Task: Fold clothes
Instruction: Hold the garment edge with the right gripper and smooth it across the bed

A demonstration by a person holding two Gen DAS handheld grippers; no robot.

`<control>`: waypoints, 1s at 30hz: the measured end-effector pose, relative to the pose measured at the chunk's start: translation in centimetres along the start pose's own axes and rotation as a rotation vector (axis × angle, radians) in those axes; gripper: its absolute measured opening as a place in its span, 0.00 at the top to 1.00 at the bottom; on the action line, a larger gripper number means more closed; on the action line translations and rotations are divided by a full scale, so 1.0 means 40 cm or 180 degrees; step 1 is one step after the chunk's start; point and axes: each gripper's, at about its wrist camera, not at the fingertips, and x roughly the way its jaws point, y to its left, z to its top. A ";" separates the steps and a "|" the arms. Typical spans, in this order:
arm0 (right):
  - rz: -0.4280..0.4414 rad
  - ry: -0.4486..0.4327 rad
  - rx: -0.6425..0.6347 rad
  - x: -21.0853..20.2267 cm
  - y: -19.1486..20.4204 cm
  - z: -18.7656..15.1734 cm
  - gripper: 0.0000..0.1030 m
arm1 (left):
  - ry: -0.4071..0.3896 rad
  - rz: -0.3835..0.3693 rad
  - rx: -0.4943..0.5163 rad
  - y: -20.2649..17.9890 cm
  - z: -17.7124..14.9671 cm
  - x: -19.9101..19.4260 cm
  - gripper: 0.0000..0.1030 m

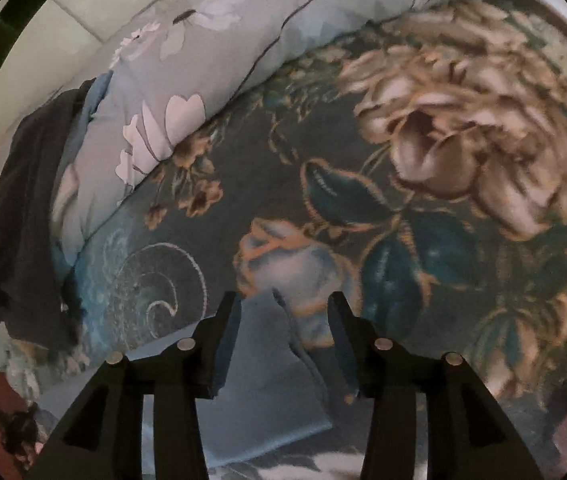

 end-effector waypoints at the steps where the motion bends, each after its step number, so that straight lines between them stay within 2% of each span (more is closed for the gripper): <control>1: 0.0018 0.0025 -0.0020 0.009 0.005 0.000 0.55 | 0.0001 0.0004 -0.0008 0.000 -0.001 0.000 0.92; 5: 0.0084 0.0057 -0.0246 0.024 0.045 -0.014 0.55 | 0.0019 0.0040 0.0004 -0.005 -0.003 0.003 0.92; 8: -0.0035 0.0044 -0.0360 0.028 0.065 -0.023 0.59 | 0.0026 0.0057 0.0019 -0.007 -0.002 0.002 0.92; 9: -0.0037 0.0048 -0.0361 0.029 0.068 -0.022 0.71 | 0.0027 0.0059 0.0019 -0.007 -0.002 0.002 0.92; 10: -0.0035 0.0055 -0.0360 0.030 0.070 -0.022 0.93 | 0.0025 0.0059 0.0017 -0.007 -0.003 0.001 0.92; 11: -0.0015 0.0075 -0.0360 0.031 0.073 -0.021 0.97 | 0.0025 0.0059 0.0017 -0.008 -0.003 0.001 0.92; 14: -0.0074 0.0013 -0.0489 0.020 0.093 -0.009 0.97 | 0.0021 0.0064 0.0050 -0.014 -0.003 0.001 0.92; 20: 0.0081 -0.0665 -0.0467 -0.096 0.128 0.075 0.97 | -0.0065 -0.0090 0.0172 -0.042 0.002 -0.018 0.92; 22: 0.0091 -0.0747 -0.0500 -0.106 0.146 0.106 0.97 | -0.0064 -0.0101 0.0195 -0.050 0.005 -0.014 0.92; 26: -0.0092 -0.0561 -0.0540 -0.039 0.175 0.140 0.97 | 0.0003 0.0032 0.0079 -0.041 0.009 0.022 0.92; 30: -0.0187 -0.0412 -0.0425 0.022 0.165 0.143 0.97 | 0.0065 -0.0034 -0.0150 -0.018 0.011 0.037 0.92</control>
